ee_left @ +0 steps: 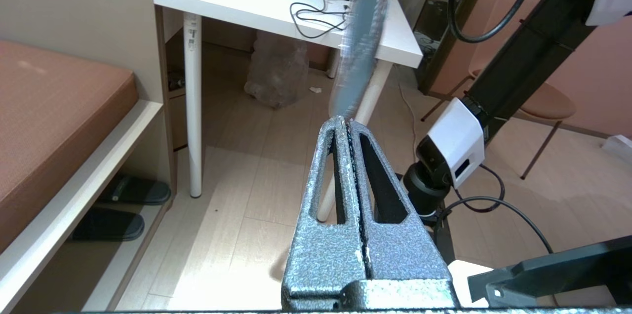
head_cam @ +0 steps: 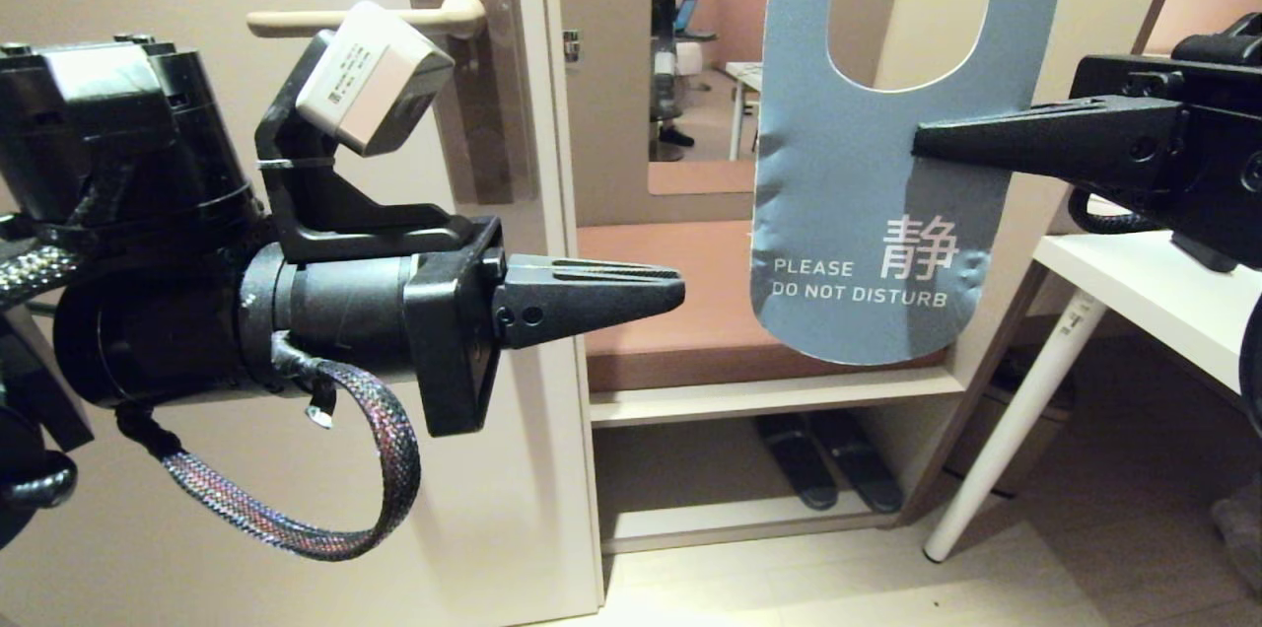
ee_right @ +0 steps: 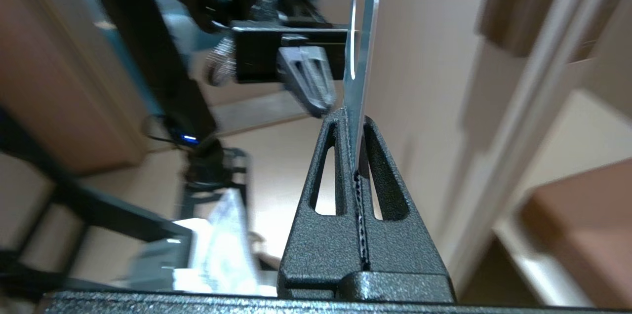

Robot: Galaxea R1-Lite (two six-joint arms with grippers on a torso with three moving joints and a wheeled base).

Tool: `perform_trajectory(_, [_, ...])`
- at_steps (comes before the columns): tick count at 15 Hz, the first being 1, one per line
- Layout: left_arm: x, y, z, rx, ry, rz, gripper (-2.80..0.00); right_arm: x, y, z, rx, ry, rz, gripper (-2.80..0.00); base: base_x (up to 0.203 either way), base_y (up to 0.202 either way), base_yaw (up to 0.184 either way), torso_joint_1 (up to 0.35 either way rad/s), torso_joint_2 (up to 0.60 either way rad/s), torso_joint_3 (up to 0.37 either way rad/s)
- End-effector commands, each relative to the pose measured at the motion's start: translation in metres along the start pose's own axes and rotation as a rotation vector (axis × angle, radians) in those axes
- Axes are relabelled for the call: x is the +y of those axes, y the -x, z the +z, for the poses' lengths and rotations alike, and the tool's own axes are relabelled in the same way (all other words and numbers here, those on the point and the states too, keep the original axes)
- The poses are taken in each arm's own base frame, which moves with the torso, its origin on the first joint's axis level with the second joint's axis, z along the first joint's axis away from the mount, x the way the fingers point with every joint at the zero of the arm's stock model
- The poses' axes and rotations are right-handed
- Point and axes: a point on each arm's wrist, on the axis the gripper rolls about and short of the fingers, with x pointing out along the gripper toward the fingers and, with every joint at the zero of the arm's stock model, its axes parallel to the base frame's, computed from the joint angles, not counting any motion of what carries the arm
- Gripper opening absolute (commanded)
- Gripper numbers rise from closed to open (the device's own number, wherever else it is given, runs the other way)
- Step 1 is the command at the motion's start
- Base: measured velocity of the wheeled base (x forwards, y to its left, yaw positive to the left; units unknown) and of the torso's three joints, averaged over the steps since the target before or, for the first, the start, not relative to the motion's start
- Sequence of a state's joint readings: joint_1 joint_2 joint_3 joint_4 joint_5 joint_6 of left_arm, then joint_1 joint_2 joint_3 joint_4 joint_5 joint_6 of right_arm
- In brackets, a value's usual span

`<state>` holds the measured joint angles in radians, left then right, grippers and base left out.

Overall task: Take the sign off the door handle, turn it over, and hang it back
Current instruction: Hand it to the other hand

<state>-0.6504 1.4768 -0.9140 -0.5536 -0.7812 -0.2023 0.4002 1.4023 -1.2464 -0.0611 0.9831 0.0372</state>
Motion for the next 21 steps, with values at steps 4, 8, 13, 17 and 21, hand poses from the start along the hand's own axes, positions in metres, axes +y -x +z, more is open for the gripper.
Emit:
perform_trajectory(4, [-0.001,0.001,0.001,-0.013,-0.010,-0.010,-2.80,0.005,-0.001,0.002,-0.001,-0.039,0.078,-2.80,0.000,0.000,0.000,0.000,0.00,0.000])
perform_trajectory(8, [-0.003,0.002,0.002,-0.012,-0.009,-0.033,-2.80,0.008,-0.003,0.002,0.002,-0.037,0.111,-2.80,0.000,0.000,0.000,0.000,0.00,0.000])
perform_trajectory(13, [-0.005,0.001,0.002,-0.010,-0.012,-0.043,0.00,0.008,-0.003,0.002,0.002,-0.037,0.111,-2.80,0.000,0.000,0.000,0.000,0.00,0.000])
perform_trajectory(17, [-0.006,0.002,0.004,-0.019,-0.021,-0.046,0.00,0.008,-0.003,0.001,0.004,-0.038,0.111,-2.80,0.000,0.000,0.000,0.000,0.00,0.000])
perform_trajectory(21, [-0.011,-0.004,0.004,-0.028,-0.034,-0.081,0.00,0.010,-0.005,0.002,0.002,-0.031,0.123,-2.80,0.000,0.000,0.000,0.000,0.00,0.000])
